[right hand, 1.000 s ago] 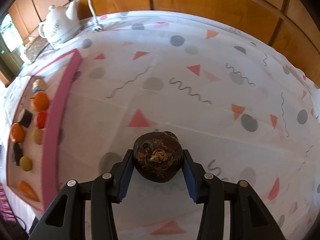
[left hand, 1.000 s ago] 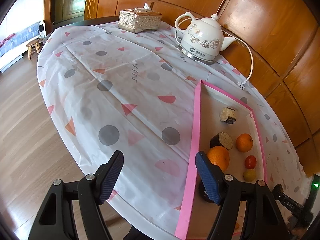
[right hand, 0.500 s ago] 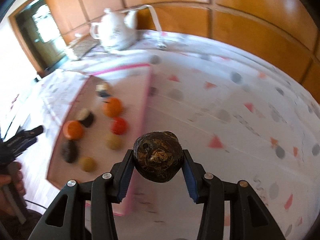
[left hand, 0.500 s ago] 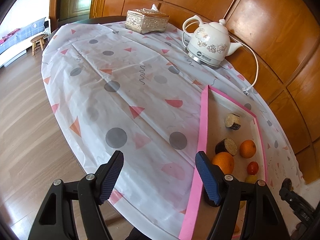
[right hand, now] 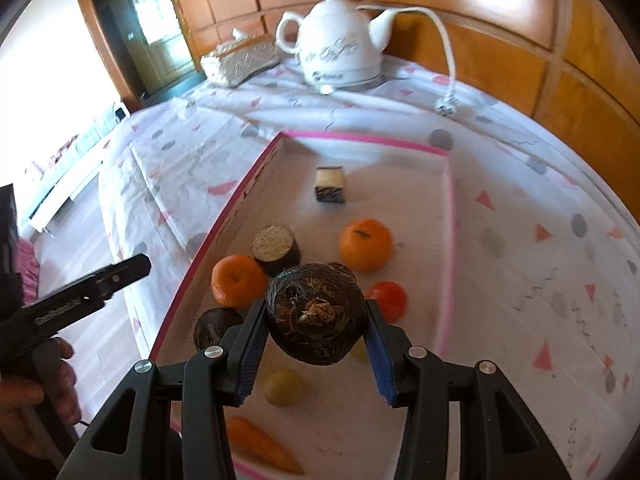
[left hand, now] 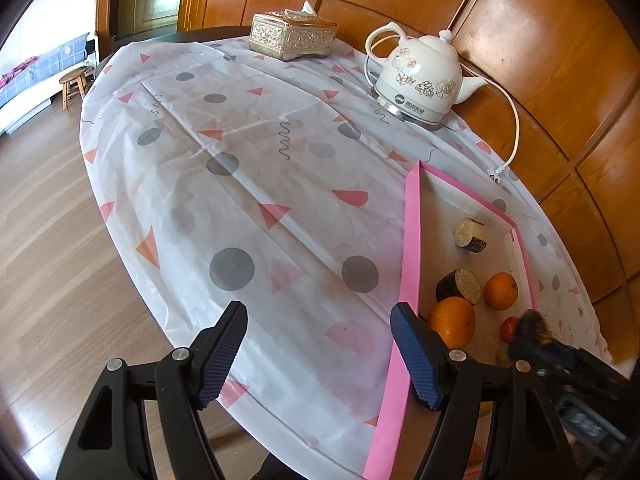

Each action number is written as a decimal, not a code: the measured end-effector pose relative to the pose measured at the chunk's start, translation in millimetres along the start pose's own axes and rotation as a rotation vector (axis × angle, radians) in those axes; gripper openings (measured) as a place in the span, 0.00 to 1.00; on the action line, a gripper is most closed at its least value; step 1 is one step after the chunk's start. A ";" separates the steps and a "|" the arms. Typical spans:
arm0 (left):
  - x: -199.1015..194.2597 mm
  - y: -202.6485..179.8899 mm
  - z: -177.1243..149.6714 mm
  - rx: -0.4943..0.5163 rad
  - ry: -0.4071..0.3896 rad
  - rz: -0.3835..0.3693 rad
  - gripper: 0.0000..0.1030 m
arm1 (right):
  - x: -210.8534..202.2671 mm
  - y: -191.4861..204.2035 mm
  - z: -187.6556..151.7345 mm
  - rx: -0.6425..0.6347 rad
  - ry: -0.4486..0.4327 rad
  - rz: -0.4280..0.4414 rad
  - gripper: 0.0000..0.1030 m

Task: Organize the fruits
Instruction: 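Carry the dark beet into the pink tray and open the right tool, then pull the right tool back from the tray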

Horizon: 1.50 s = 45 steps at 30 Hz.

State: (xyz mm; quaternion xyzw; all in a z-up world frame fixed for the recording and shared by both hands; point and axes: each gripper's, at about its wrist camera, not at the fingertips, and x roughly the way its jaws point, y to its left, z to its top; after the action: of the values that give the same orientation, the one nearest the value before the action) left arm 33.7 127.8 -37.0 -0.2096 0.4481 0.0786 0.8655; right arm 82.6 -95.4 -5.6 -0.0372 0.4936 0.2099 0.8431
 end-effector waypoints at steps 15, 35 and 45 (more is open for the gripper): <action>2.3 -4.4 -1.2 0.015 0.004 -0.001 0.72 | -1.1 -7.3 -15.0 0.028 0.009 0.056 0.62; -32.5 -43.7 -5.6 0.151 -0.124 -0.024 0.77 | -39.4 -14.4 -49.5 0.087 -0.061 -0.064 0.62; -47.0 -62.8 -16.9 0.215 -0.169 -0.042 0.88 | -57.6 -33.3 -60.9 0.166 -0.119 -0.151 0.62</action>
State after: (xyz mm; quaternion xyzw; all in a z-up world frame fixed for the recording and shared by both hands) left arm 14.0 66.4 10.7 -0.1176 0.3750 0.0295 0.9191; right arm 21.5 -160.3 7.4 0.0084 0.4541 0.1061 0.8846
